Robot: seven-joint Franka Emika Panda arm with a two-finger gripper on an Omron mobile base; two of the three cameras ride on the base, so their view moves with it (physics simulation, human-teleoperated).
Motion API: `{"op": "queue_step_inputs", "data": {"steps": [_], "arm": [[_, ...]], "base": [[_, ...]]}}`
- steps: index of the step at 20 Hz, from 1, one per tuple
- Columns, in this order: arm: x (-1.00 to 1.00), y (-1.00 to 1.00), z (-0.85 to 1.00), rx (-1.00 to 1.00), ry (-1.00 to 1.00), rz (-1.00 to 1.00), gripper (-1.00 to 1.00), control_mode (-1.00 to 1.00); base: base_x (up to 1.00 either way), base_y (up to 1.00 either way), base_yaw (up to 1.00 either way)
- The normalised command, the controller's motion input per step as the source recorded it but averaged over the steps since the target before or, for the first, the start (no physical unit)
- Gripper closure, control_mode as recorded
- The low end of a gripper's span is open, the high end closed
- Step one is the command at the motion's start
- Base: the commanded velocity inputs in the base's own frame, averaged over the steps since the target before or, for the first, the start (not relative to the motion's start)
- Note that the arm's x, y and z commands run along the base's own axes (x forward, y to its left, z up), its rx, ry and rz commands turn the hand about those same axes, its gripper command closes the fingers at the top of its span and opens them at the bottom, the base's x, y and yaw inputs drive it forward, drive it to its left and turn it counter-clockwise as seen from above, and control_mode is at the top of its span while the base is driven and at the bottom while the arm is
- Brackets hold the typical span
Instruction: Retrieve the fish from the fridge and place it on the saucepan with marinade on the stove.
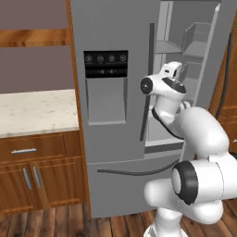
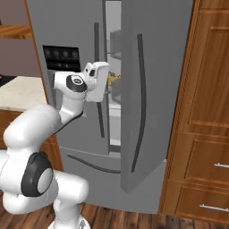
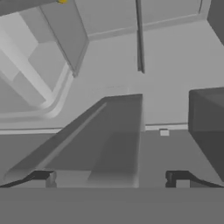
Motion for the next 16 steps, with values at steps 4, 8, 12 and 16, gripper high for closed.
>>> {"op": "queue_step_inputs", "data": {"steps": [4, 8, 12, 16], "arm": [[-0.9, -0.95, -0.02, 0.0, 0.0, -0.23, -1.0, -1.0], [-0.93, -1.0, -0.06, 0.0, 0.0, -0.28, -1.0, -1.0], [-0.74, -1.0, 0.0, 0.0, 0.0, -0.3, -1.0, -1.0], [-0.61, -1.0, 0.0, 0.0, 0.02, -0.3, -1.0, -1.0]], "base": [[0.0, 0.0, 0.0], [0.0, 0.0, 0.0], [0.0, 0.0, 0.0], [0.0, 0.0, 0.0]]}}
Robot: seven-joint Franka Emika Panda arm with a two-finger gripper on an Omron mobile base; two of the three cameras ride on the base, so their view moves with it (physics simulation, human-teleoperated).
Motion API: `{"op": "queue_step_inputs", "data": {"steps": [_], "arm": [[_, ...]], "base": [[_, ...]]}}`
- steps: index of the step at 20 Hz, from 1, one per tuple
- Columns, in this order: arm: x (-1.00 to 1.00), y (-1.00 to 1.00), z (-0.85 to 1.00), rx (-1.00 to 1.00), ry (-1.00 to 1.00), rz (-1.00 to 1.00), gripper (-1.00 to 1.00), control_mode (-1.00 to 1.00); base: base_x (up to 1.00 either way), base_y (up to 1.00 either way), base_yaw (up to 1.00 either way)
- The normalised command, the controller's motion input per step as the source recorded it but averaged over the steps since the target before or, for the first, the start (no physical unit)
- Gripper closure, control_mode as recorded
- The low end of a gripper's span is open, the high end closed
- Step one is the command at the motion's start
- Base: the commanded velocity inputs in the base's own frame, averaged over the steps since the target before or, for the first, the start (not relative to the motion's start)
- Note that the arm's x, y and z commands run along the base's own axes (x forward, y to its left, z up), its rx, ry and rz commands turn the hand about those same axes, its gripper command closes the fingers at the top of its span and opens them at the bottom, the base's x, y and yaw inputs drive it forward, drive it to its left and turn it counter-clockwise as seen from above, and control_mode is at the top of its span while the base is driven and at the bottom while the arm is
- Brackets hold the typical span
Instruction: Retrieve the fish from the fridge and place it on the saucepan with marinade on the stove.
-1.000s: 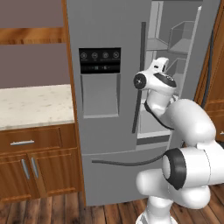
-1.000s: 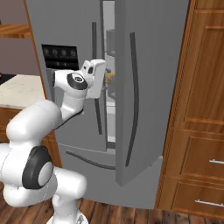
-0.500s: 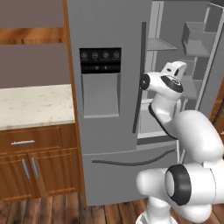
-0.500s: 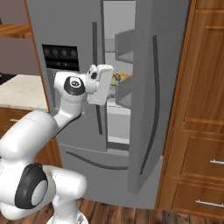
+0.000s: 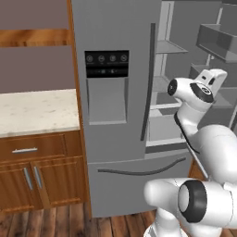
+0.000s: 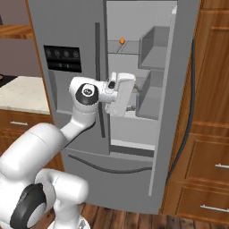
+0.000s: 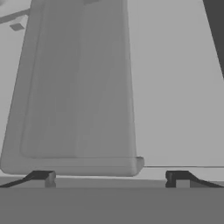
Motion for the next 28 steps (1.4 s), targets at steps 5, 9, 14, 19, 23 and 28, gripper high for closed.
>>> {"op": "queue_step_inputs", "data": {"steps": [5, 9, 14, 19, 23, 28], "arm": [[-0.26, -1.0, -0.01, 0.0, 0.05, -0.27, -1.0, -1.0], [-0.17, -0.66, -0.06, 0.0, -0.01, -0.06, -1.0, -1.0], [-0.71, 0.43, 0.05, 0.03, -0.24, 0.06, -1.0, -1.0], [-0.71, 0.99, 0.03, 0.03, -0.4, 0.11, -1.0, -1.0], [-0.52, 1.0, 0.0, 0.08, -0.47, 0.12, -1.0, -1.0], [-0.49, 0.94, 0.0, 0.21, -0.49, 0.18, -1.0, -1.0]], "base": [[0.0, 0.0, 0.0], [0.0, 0.0, 0.0], [0.0, 0.0, 0.0], [0.0, 0.0, 0.0], [0.0, 0.0, 0.0], [0.0, 0.0, 0.0]]}}
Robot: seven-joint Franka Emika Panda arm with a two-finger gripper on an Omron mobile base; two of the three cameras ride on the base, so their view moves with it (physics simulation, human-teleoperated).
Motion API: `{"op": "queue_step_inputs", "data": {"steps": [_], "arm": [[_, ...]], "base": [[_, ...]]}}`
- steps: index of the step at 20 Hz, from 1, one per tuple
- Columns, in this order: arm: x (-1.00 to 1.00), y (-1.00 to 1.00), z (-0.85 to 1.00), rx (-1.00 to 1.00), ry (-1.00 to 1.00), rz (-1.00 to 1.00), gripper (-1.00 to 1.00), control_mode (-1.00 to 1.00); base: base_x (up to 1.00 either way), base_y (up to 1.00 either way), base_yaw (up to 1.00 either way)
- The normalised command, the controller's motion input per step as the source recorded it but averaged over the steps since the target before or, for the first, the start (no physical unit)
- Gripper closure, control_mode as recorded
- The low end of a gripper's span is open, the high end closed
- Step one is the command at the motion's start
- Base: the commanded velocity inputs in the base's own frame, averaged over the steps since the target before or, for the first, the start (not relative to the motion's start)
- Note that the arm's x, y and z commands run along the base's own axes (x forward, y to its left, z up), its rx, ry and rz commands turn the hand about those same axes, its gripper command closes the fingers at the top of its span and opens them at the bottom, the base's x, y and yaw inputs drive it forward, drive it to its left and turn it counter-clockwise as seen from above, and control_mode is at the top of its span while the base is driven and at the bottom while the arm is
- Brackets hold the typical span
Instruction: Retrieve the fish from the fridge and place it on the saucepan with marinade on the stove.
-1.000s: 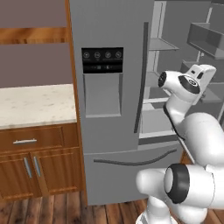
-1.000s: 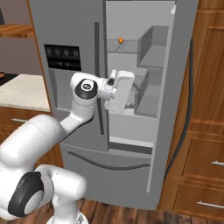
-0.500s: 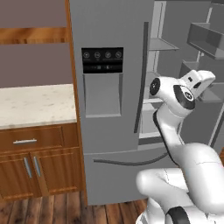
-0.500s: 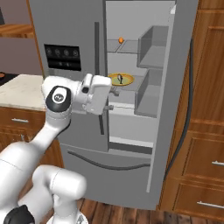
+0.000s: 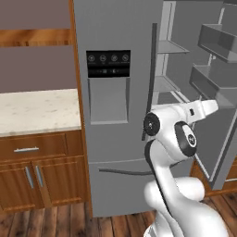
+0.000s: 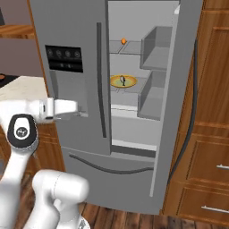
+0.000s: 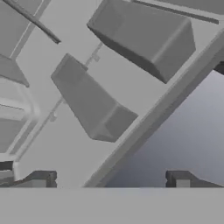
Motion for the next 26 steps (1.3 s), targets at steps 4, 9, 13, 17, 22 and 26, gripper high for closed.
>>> {"op": "queue_step_inputs", "data": {"steps": [4, 9, 13, 17, 22, 26], "arm": [[-0.42, 0.72, 0.0, 0.32, -0.41, 0.23, -1.0, -1.0], [-0.39, 0.38, 0.02, 0.37, -0.24, 0.3, -1.0, -1.0], [-0.11, -0.09, 0.11, 0.3, -0.02, 0.34, -1.0, -1.0], [0.18, -0.57, 0.06, 0.09, 0.01, 0.07, -1.0, -1.0], [0.61, -0.19, 0.02, 0.0, 0.18, 0.02, -1.0, -1.0], [0.74, 0.15, 0.0, 0.0, 0.12, 0.11, -1.0, -1.0]], "base": [[0.0, 0.0, 0.0], [0.0, 0.0, 0.0], [0.0, 0.0, 0.0], [0.0, 0.0, 0.0], [0.0, 0.0, 0.0], [0.0, 0.0, 0.0]]}}
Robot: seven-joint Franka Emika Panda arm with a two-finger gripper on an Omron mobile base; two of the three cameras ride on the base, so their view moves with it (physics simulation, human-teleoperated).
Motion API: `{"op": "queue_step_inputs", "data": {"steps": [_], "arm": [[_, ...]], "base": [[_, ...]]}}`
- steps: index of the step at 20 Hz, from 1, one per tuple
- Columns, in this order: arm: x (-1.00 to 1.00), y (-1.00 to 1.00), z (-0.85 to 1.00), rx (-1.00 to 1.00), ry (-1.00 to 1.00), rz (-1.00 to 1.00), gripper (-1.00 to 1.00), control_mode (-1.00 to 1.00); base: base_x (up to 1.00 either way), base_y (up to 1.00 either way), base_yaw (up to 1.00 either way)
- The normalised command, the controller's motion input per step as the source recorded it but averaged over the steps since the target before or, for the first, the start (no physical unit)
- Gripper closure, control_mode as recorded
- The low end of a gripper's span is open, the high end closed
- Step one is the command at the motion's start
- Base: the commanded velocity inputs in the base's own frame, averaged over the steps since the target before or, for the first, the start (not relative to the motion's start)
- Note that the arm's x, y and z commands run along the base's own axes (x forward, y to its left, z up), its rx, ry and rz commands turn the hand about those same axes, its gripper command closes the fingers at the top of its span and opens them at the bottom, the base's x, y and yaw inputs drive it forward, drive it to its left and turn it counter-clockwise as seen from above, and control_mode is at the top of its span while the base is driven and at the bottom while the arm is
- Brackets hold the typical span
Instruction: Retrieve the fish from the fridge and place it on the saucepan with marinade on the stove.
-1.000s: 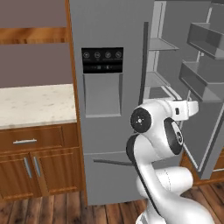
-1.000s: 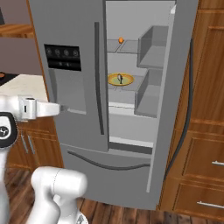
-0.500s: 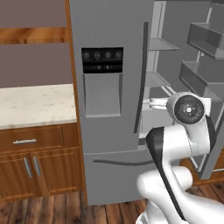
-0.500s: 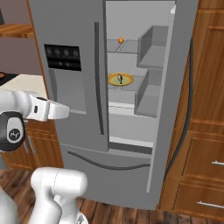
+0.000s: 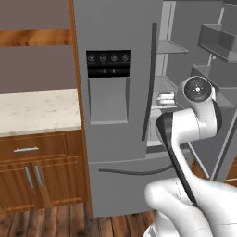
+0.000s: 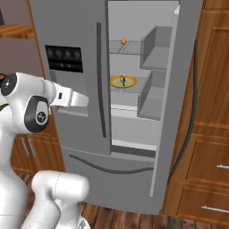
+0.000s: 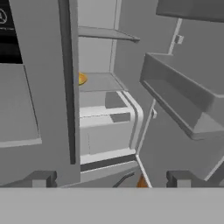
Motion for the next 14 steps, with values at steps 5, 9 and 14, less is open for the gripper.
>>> {"op": "queue_step_inputs", "data": {"steps": [5, 9, 14], "arm": [[0.58, 0.29, 0.0, 0.0, 0.11, 0.1, -1.0, -1.0], [0.39, 0.08, 0.0, 0.05, 0.0, 0.16, -1.0, -1.0], [0.18, -0.02, 0.0, 0.09, -0.03, 0.13, -1.0, -1.0]], "base": [[0.0, 0.0, 0.0], [0.0, 0.0, 0.0], [0.0, 0.0, 0.0]]}}
